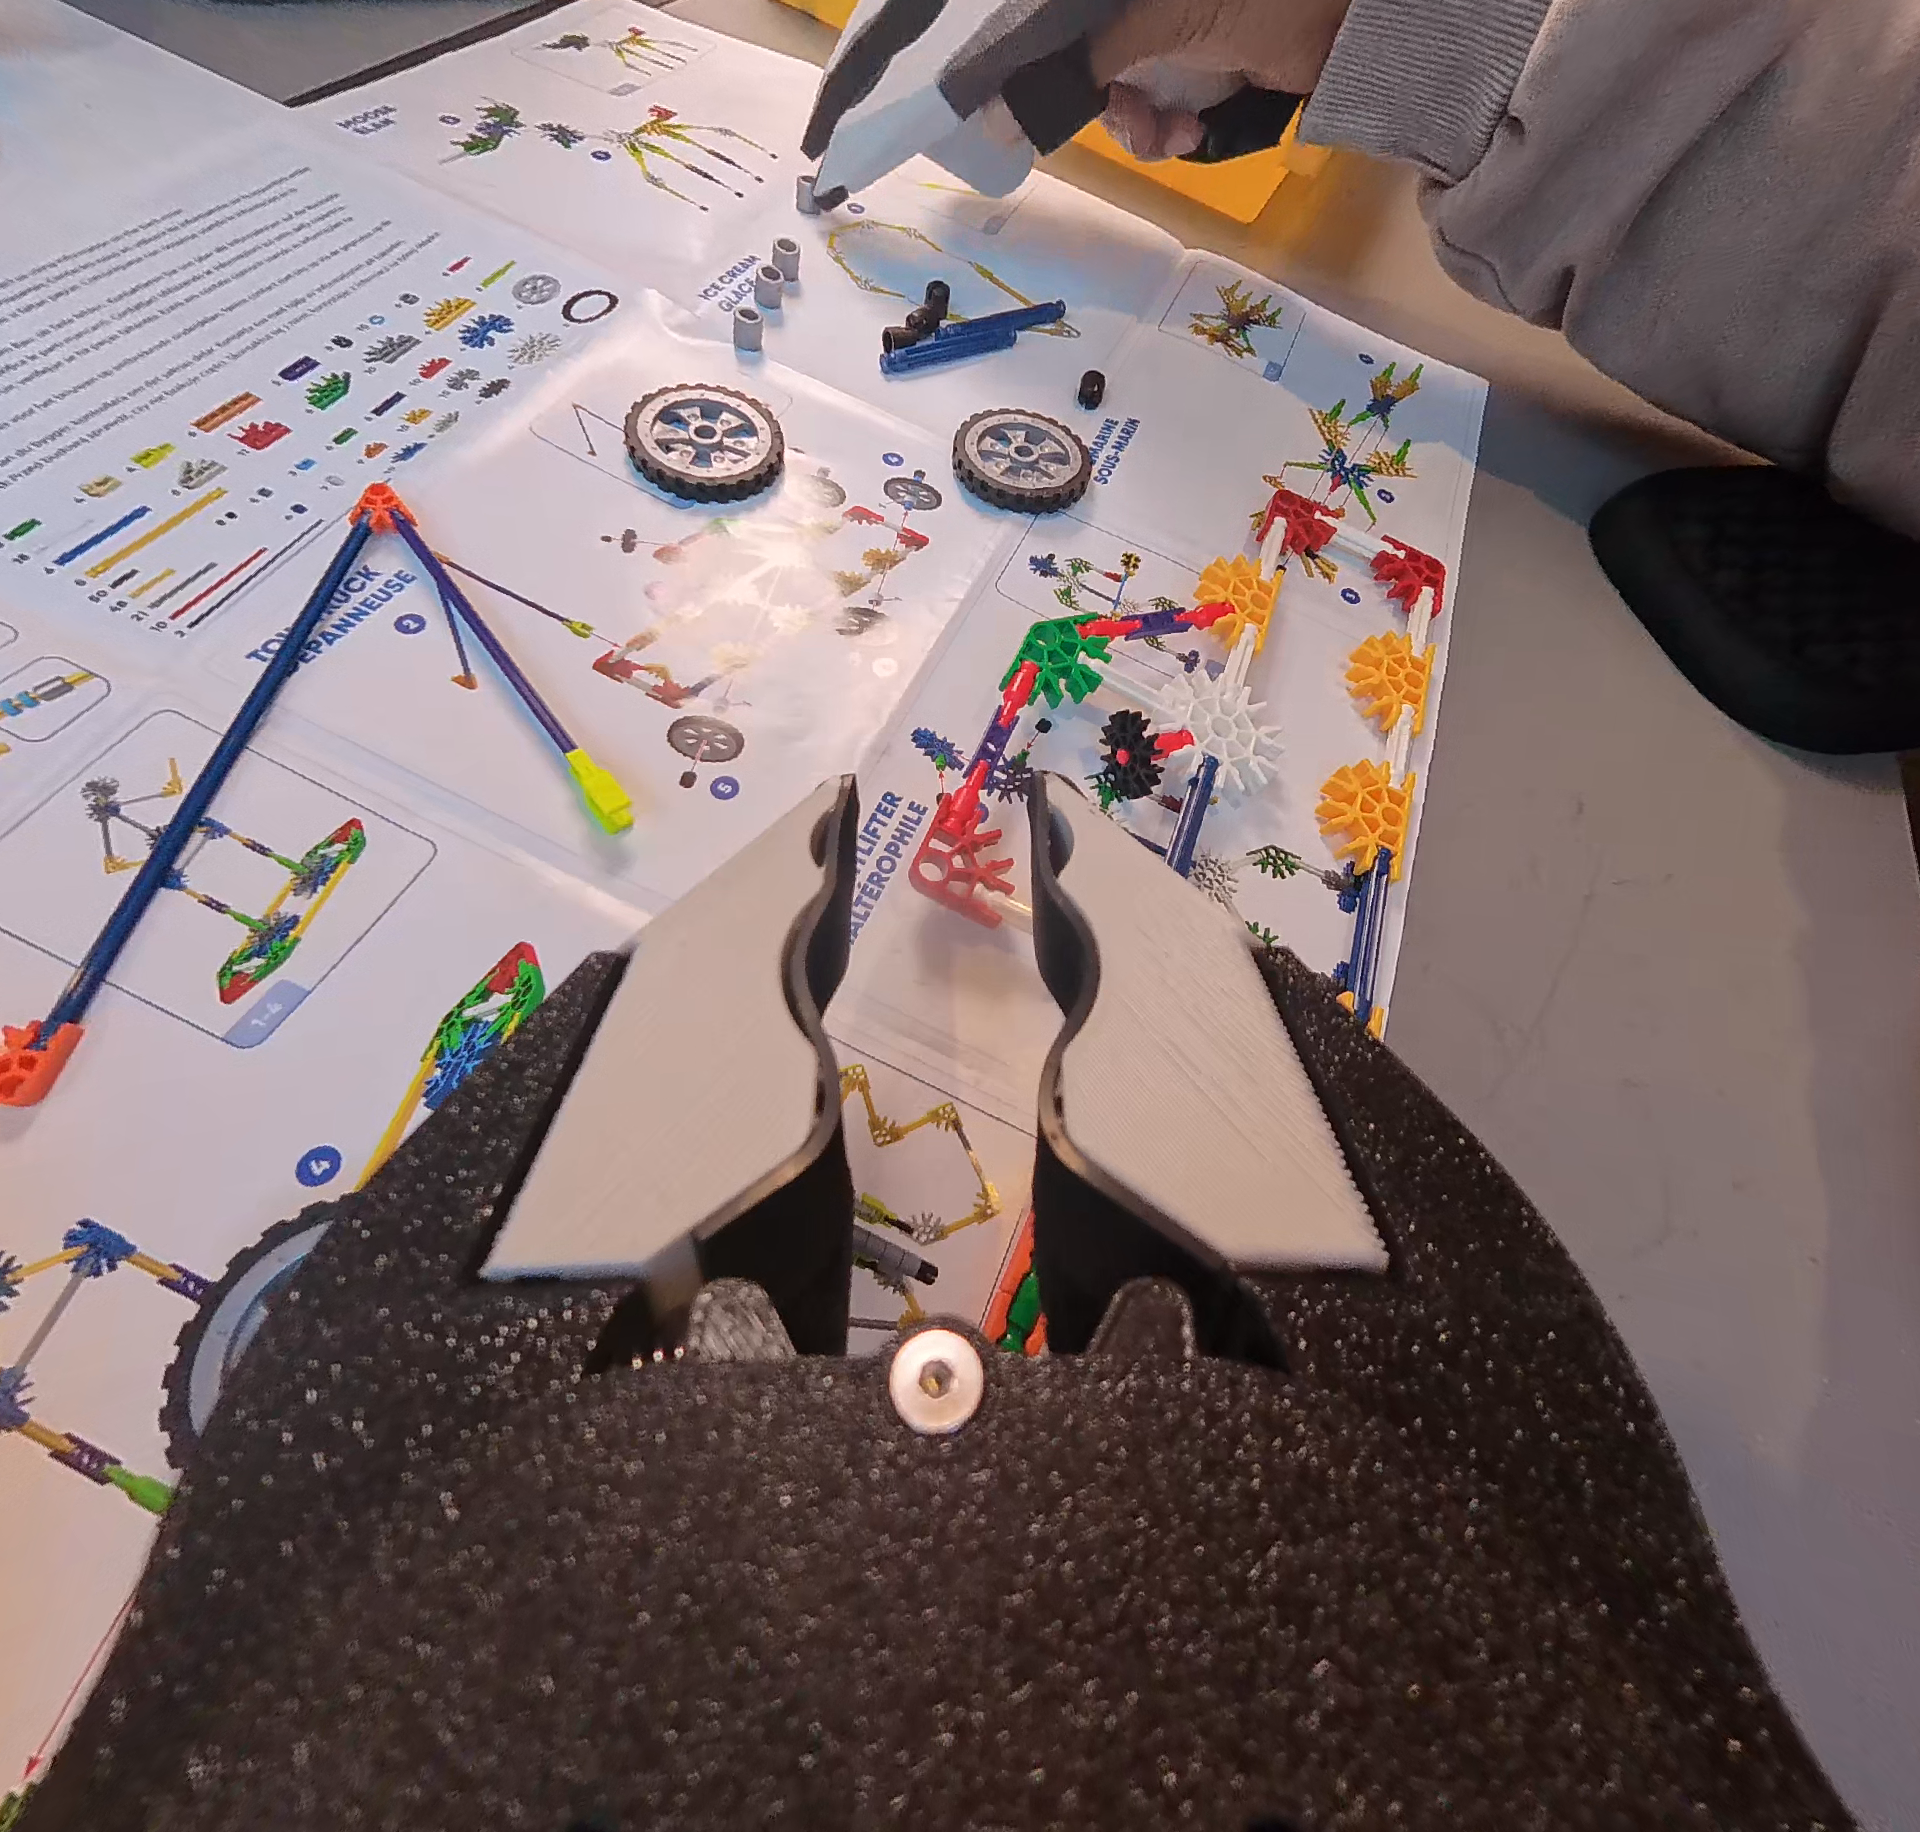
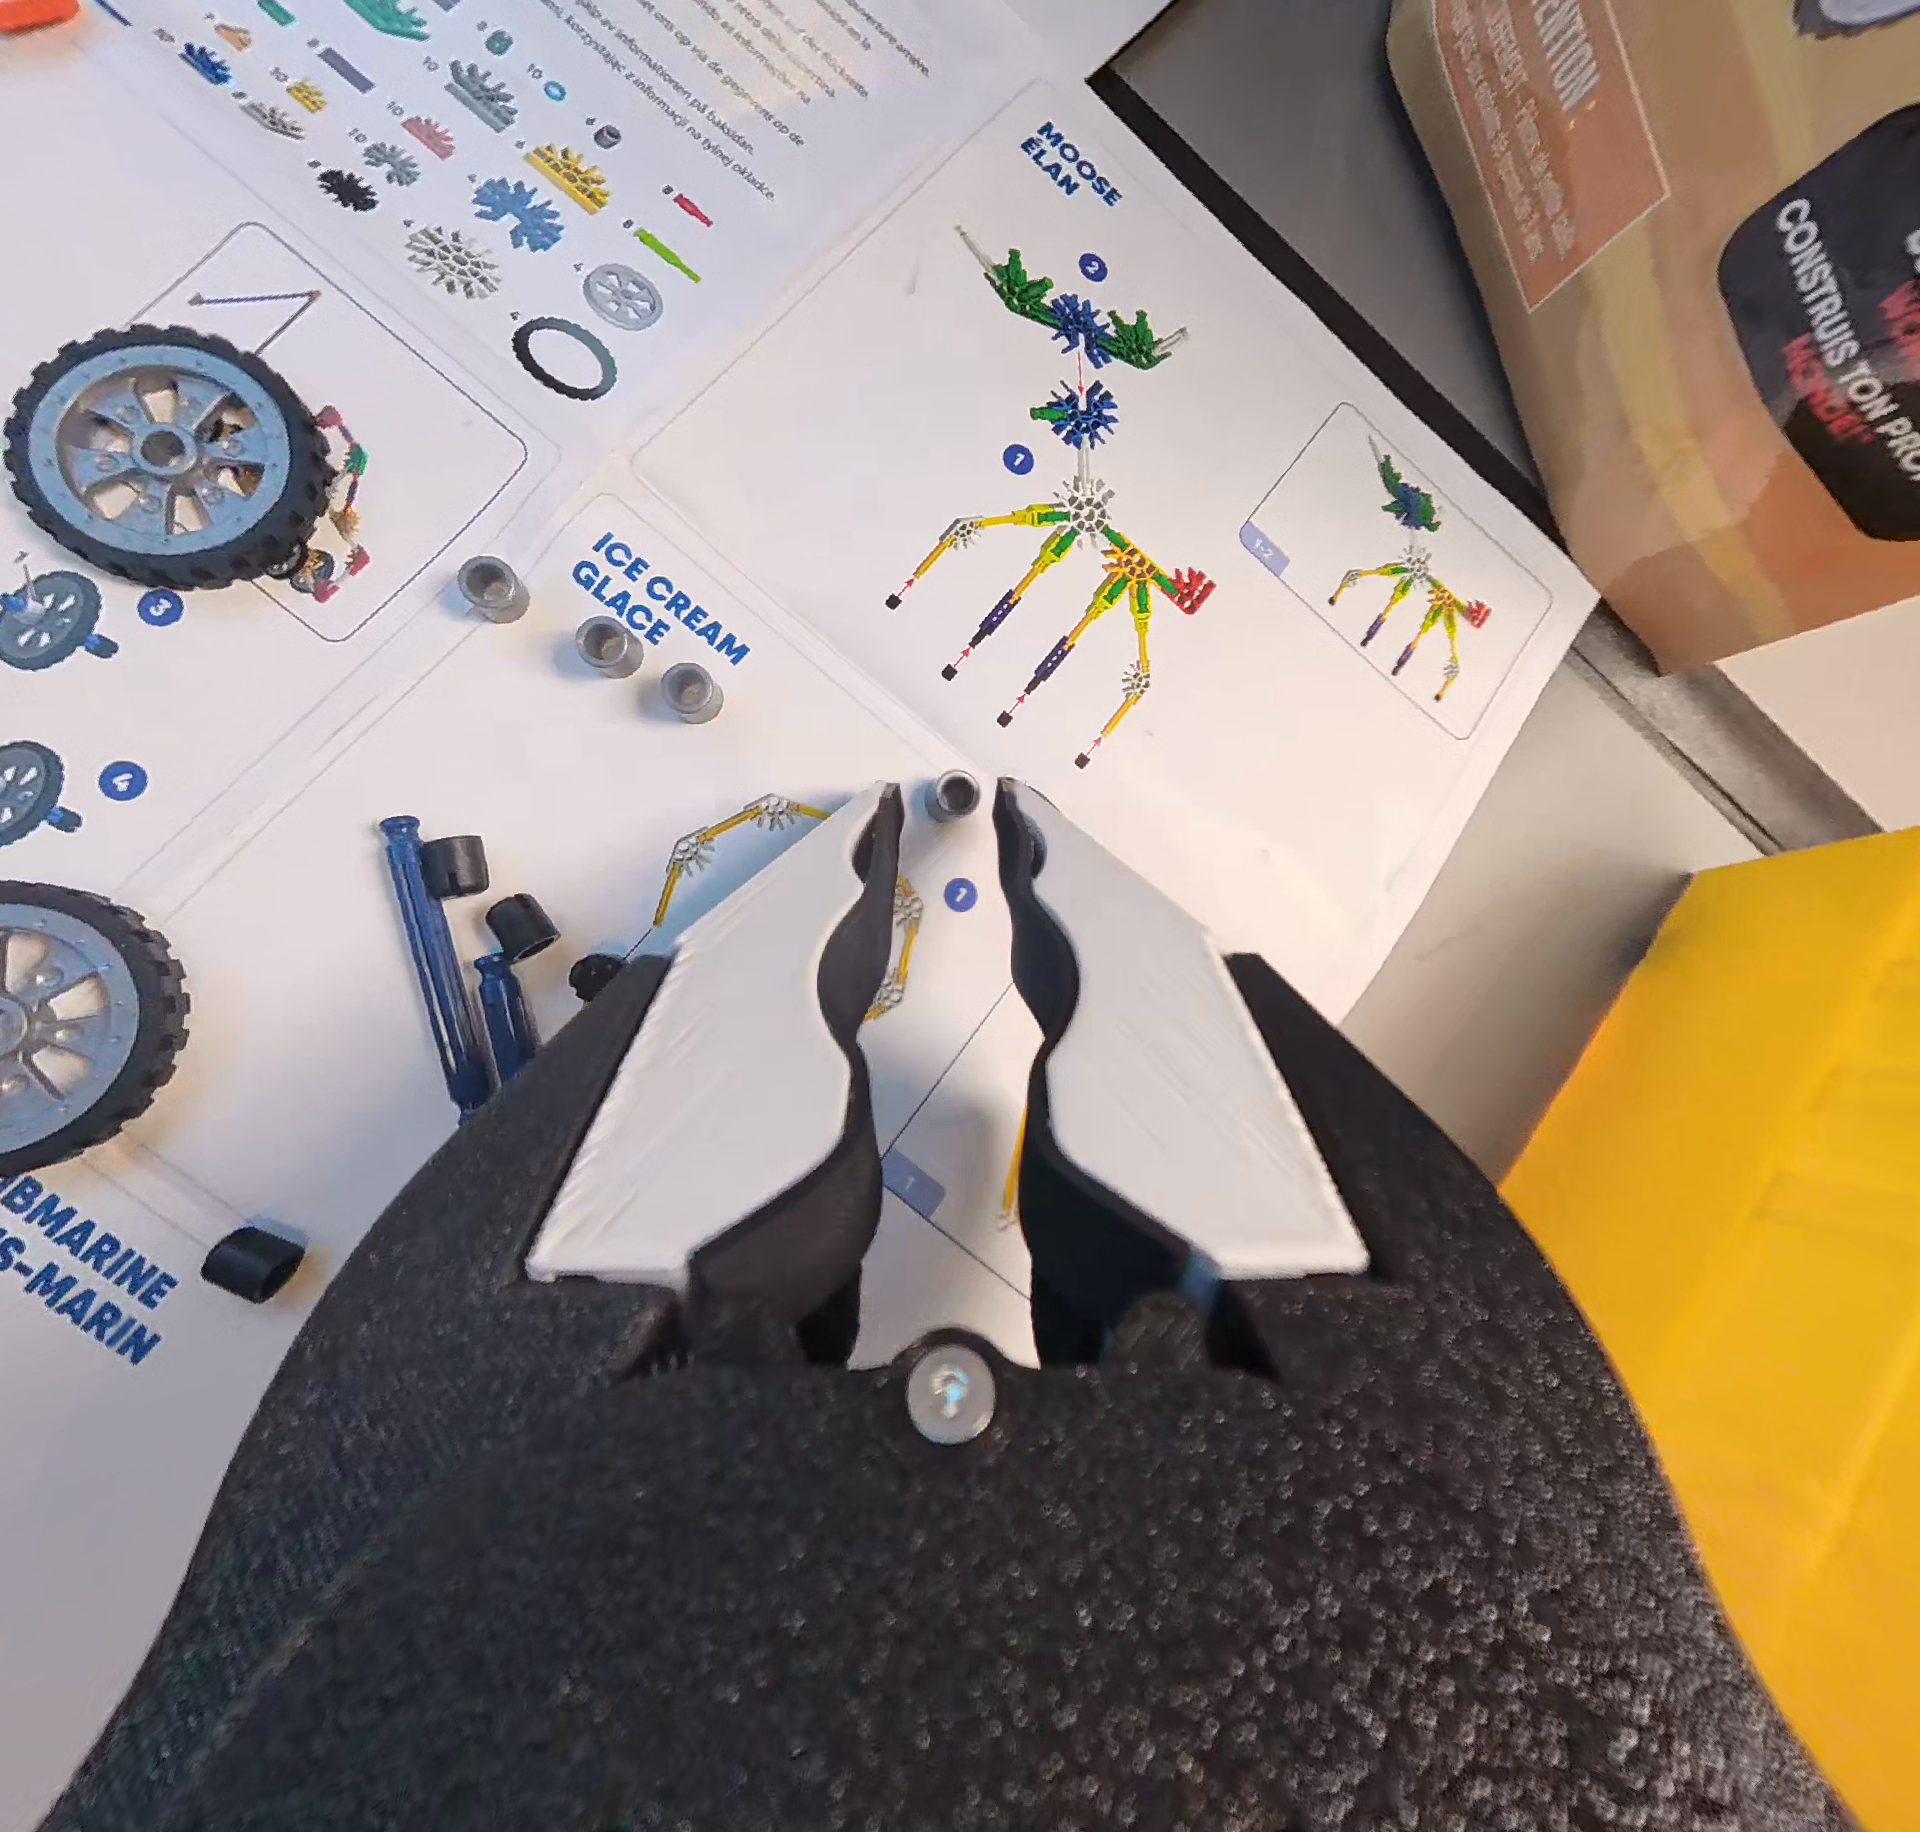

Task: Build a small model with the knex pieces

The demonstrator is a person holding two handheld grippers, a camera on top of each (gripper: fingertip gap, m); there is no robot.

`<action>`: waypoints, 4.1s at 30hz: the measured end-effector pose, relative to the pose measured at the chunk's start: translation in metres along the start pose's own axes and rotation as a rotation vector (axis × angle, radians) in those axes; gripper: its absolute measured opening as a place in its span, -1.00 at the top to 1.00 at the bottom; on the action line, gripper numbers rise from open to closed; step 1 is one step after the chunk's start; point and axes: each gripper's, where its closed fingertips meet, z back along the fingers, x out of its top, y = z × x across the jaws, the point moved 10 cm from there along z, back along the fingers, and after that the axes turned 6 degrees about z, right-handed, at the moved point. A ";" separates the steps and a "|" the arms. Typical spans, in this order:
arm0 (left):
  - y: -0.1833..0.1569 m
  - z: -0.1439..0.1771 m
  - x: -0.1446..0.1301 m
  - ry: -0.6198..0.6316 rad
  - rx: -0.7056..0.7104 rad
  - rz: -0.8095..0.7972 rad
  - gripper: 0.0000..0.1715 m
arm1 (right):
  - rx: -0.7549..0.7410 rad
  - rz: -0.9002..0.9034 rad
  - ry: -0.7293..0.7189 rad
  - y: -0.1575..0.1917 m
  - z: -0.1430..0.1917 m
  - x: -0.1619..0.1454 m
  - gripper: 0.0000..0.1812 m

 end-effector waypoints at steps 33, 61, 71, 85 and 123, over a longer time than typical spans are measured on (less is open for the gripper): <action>-0.003 -0.002 -0.001 0.017 0.008 -0.018 0.64 | 0.225 0.008 -0.064 0.041 0.028 -0.017 0.87; -0.003 -0.001 -0.001 0.009 0.005 -0.013 0.64 | 0.099 0.004 -0.282 0.048 0.047 0.001 0.86; 0.001 0.013 0.008 -0.094 0.081 -0.055 0.66 | 0.029 0.106 -0.214 0.088 0.070 -0.019 0.86; 0.026 0.040 0.014 -0.144 0.199 -0.047 0.66 | 0.130 0.092 -0.052 0.076 0.034 -0.022 0.95; -0.048 0.010 0.003 -0.115 -0.347 -0.238 0.85 | 0.499 0.435 -0.714 0.231 0.089 0.019 0.97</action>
